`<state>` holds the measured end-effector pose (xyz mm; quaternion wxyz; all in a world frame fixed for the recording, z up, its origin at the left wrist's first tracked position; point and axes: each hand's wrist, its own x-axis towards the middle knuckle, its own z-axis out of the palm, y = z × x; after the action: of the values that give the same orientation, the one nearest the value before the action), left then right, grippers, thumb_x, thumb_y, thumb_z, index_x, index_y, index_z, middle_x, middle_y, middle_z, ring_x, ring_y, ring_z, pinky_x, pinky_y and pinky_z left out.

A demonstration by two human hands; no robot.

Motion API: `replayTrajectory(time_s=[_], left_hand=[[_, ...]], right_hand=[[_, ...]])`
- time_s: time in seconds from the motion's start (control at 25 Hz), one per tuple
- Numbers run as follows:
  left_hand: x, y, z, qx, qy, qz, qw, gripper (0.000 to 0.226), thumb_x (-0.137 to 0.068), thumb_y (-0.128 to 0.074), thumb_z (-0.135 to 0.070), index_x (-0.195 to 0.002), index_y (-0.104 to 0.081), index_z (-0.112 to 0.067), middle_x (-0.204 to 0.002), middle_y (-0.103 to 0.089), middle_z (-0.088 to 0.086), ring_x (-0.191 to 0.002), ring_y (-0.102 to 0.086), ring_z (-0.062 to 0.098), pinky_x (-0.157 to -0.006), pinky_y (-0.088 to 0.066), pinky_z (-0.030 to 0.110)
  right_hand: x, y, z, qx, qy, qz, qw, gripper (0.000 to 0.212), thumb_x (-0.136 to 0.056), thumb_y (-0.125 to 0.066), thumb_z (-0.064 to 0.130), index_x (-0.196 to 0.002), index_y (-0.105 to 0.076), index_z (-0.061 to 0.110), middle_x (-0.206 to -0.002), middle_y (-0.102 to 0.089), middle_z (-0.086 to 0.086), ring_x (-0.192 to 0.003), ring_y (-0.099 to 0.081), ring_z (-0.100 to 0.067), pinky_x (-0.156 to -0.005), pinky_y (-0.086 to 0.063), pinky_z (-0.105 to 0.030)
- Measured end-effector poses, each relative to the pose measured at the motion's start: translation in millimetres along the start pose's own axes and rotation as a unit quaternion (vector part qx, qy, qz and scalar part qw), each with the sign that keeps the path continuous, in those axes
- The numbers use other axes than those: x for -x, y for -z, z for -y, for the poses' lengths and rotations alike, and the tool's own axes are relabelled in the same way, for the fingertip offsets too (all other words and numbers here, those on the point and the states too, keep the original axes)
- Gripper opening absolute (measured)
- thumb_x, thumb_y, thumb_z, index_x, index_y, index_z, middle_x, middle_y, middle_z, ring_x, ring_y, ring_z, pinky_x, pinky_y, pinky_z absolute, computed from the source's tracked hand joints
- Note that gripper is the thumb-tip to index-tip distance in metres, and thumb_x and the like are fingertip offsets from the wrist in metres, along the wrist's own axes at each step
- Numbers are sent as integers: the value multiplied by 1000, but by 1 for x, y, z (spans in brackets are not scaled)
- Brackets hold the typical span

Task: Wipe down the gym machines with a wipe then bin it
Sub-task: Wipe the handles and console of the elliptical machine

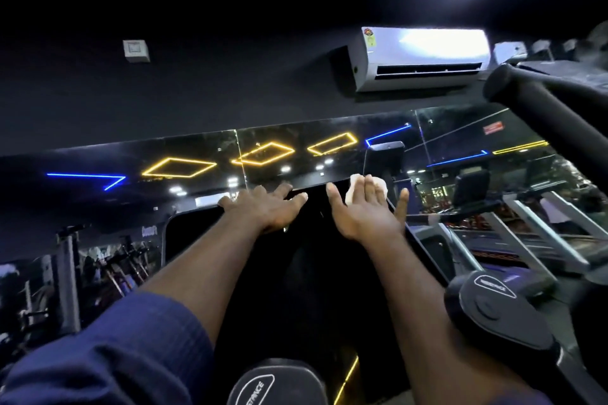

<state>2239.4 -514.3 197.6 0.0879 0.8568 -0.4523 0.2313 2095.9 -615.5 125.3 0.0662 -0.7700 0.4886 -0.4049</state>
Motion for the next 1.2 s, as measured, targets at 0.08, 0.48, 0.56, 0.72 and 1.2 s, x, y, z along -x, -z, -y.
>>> replayTrajectory(time_s=[0.08, 0.48, 0.56, 0.72, 1.2], left_hand=[[3, 4, 1, 14, 1, 15, 1000, 74, -92, -11, -88, -159, -16, -58, -173, -19, 2, -157, -19, 38, -120, -13, 68], [11, -2, -1, -6, -11, -11, 1000, 77, -91, -18, -88, -160, -14, -54, -171, -18, 7, -156, -16, 39, -120, -10, 69], [13, -6, -1, -9, -9, -17, 1000, 80, -91, -17, -89, -162, -10, -52, -172, -16, 8, -156, -13, 40, -121, -8, 70], [25, -20, -25, -13, -17, -44, 999, 91, -90, -11, -89, -165, 3, -41, -175, -2, 10, -160, 5, 41, -118, 12, 75], [109, -57, -3, 61, -247, -161, 954, 77, -103, -18, -68, -166, -21, -26, -175, -16, -1, -161, -12, 16, -131, -6, 42]], right_hand=[[-13, 6, 20, -22, 3, 6, 1000, 91, -95, 1, 77, -164, 7, 18, -172, 15, 0, -158, 16, -17, -118, 28, -57], [41, -11, -2, 4, 30, -4, 1000, 98, -89, 3, 86, -162, 17, 22, -170, 24, 4, -156, 23, -16, -117, 30, -54], [80, -26, -16, 15, 73, -4, 997, 94, -89, 1, 86, -162, 20, 29, -167, 27, 12, -155, 24, -10, -115, 33, -53], [82, -9, -54, -15, -53, -13, 998, 102, -85, -2, 91, -163, 18, 27, -170, 24, 9, -156, 22, -10, -114, 32, -59], [202, -4, -83, -63, 15, 75, 995, 96, -86, -11, 91, -164, 9, 38, -173, 0, 15, -159, -1, -9, -126, 1, -43]])
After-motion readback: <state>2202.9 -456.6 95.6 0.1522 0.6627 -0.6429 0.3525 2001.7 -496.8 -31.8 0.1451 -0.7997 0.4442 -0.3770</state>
